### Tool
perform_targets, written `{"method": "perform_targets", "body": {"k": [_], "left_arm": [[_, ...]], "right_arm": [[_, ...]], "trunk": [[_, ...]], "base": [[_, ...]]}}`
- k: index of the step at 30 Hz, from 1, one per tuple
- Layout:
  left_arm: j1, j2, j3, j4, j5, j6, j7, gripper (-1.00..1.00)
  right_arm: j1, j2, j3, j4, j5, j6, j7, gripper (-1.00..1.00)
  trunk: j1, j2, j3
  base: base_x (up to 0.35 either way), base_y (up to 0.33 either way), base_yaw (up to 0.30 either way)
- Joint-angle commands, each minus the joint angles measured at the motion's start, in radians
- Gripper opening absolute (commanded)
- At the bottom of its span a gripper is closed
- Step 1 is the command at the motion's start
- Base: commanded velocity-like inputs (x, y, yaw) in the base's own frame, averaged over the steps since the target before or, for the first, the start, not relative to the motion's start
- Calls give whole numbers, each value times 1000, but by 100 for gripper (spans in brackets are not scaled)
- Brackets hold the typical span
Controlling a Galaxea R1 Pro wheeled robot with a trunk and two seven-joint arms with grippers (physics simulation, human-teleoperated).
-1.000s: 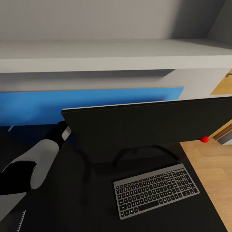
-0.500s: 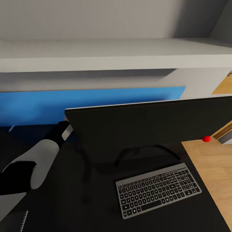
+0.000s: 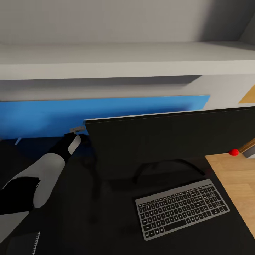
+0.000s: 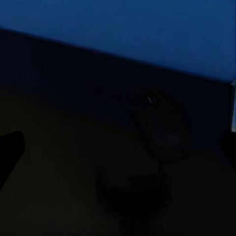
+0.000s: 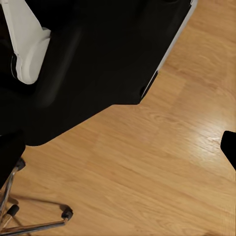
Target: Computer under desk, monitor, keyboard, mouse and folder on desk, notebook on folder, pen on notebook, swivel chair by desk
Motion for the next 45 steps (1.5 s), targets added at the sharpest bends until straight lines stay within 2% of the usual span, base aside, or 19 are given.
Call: {"method": "perform_targets", "body": {"k": [1,31,35,45], "left_arm": [[0,1,-6,-2,9,4,6,100],[0,-1,-8,-2,9,4,6,100],[22,19,-3,-17,6,-18,5,100],[27,19,-3,-17,6,-24,5,100]], "right_arm": [[0,1,-6,-3,5,-5,6,100],[0,-2,-10,5,3,-4,6,100],[-14,8,-15,11,1,-8,5,100],[-14,8,-15,11,1,-8,5,100]], "trunk": [[0,-1,-1],[0,-1,-1],[0,-1,-1],[0,-1,-1]], "base": [[0,62,0],[-17,33,0],[0,0,0],[0,0,0]]}}
